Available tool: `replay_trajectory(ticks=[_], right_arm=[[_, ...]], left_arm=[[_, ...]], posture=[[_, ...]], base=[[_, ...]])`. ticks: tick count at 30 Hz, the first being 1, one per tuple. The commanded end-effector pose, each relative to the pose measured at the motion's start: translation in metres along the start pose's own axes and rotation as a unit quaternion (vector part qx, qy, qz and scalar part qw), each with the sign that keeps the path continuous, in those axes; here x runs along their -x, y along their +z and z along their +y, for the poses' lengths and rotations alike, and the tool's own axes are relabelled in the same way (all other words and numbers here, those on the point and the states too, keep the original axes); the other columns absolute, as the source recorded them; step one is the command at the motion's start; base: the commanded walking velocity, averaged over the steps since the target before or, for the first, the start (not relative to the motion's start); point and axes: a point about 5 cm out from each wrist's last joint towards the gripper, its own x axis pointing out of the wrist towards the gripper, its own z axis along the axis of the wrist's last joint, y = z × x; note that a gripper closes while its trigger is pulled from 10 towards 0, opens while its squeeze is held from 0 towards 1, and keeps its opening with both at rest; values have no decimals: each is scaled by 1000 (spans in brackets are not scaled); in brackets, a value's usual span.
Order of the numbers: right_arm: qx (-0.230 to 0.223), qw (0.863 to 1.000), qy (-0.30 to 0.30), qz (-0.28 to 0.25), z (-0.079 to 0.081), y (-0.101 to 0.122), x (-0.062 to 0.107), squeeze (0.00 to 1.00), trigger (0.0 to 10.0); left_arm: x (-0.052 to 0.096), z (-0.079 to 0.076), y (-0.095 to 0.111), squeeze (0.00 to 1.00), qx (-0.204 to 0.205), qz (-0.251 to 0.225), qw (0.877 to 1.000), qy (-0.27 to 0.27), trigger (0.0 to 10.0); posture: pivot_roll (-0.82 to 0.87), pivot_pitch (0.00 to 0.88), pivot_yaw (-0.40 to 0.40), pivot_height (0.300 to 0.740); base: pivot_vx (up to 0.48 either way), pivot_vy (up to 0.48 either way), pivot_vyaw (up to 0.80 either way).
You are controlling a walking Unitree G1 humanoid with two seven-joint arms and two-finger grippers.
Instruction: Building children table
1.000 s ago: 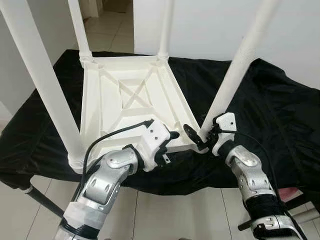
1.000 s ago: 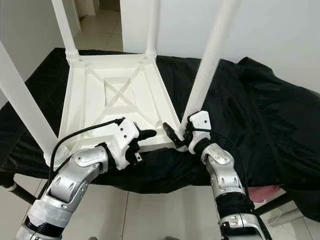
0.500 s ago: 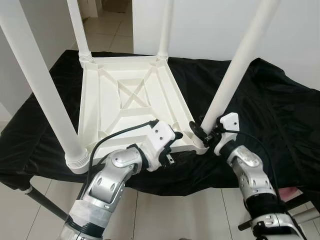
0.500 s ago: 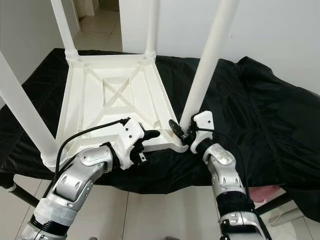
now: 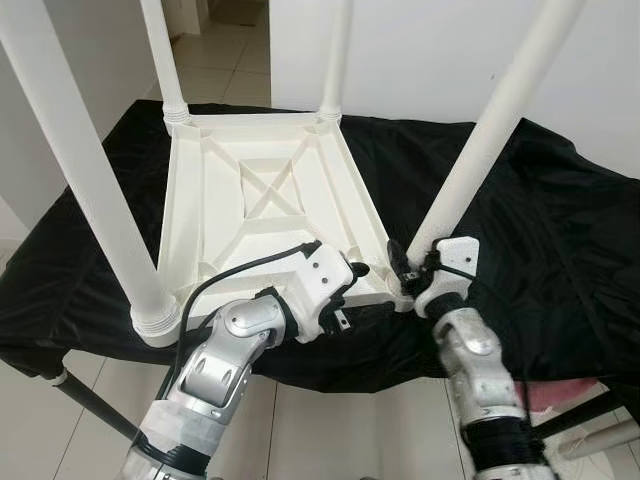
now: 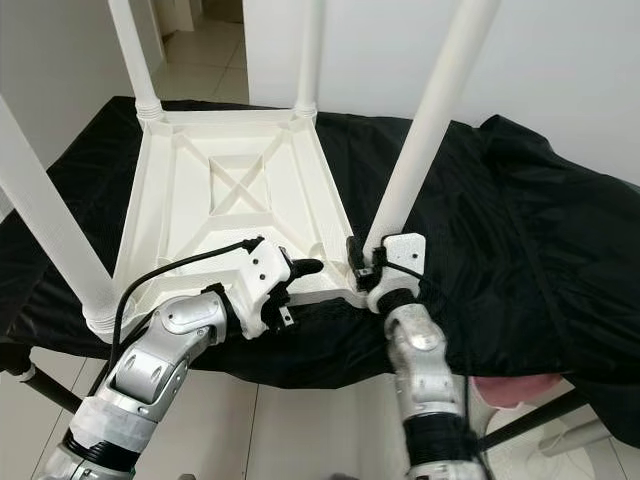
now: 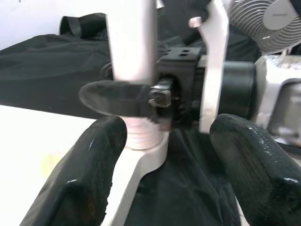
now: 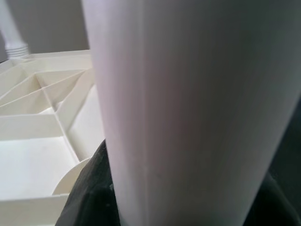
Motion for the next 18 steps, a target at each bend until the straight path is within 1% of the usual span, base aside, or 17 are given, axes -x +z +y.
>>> replay_trajectory(ticks=[1, 2, 4, 5, 12, 14, 15, 16, 17, 18], right_arm=[[-23, 999, -33, 32, 5, -12, 5, 0, 10000], [-23, 999, -33, 32, 5, -12, 5, 0, 10000], [-34, 998, -24, 47, 21, -16, 6, 0, 10000], [-38, 998, -18, 52, 25, -17, 7, 0, 10000], [-33, 998, -12, 45, 25, -13, 6, 0, 10000], [-26, 999, -11, 38, 26, -10, 7, 0, 10000], [-28, 999, -5, 34, 26, -7, 8, 1000, 10000], [-28, 999, -5, 34, 26, -7, 8, 1000, 10000], [-23, 999, 1, 27, 25, -3, 9, 1000, 10000], [-23, 999, 1, 27, 25, -3, 9, 1000, 10000]], left_arm=[[-1, 5, -1, 0, 9, 1, 999, 38, 10000], [-1, 5, -1, 0, 9, 1, 999, 38, 10000], [-1, 5, 2, 0, 22, -11, 999, 31, 10000], [-1, 5, 2, 0, 24, -13, 999, 29, 10000], [-2, 4, 0, 0, 25, -9, 999, 30, 10000], [-2, 4, -1, 0, 31, -5, 999, 35, 10000], [-2, 3, -3, 0, 45, 3, 998, 36, 10000], [-2, 3, -3, 0, 45, 3, 998, 36, 10000], [-1, 2, -5, 0, 64, 13, 997, 38, 10000], [-1, 2, -5, 0, 64, 13, 997, 38, 10000]], posture=[[-56, 0, -28, 740], [-56, 0, -28, 740], [-56, 0, -28, 740], [-56, 0, -28, 740], [-56, 0, -29, 740], [-47, 0, -35, 740], [-47, 0, -35, 740], [-47, 0, -35, 740], [-45, 0, -39, 740], [-45, 0, -39, 740]], base=[[0, 0, 0], [0, 0, 0], [0, 0, 0], [0, 0, 0], [0, 0, 0], [0, 0, 0], [0, 0, 0], [0, 0, 0], [0, 0, 0], [0, 0, 0]])
